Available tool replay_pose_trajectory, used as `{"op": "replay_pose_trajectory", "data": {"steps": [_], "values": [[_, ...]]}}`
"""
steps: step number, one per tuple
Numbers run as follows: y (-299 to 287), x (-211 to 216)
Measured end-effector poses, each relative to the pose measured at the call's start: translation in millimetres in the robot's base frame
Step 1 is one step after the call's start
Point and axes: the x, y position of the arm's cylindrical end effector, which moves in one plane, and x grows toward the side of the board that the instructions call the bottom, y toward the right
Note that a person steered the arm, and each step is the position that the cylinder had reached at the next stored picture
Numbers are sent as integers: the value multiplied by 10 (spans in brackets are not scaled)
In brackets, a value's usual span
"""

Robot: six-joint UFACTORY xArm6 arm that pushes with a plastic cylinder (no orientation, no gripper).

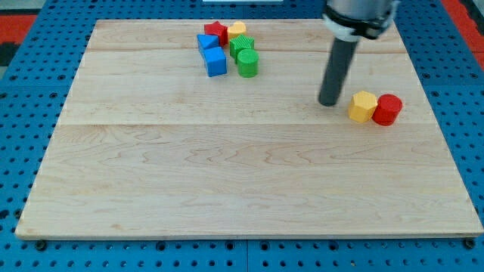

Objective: Move the green star to the bottom of the red star

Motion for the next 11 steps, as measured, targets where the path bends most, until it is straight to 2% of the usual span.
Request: {"op": "replay_pose_trajectory", "data": {"steps": [2,4,5,6,7,8,9,10,11], "values": [[254,-1295],[210,-1785],[-167,-1784],[-532,-1458],[-603,-1070],[-1017,-1028],[-1388,-1276],[-1507,-1201],[-942,-1022]]}}
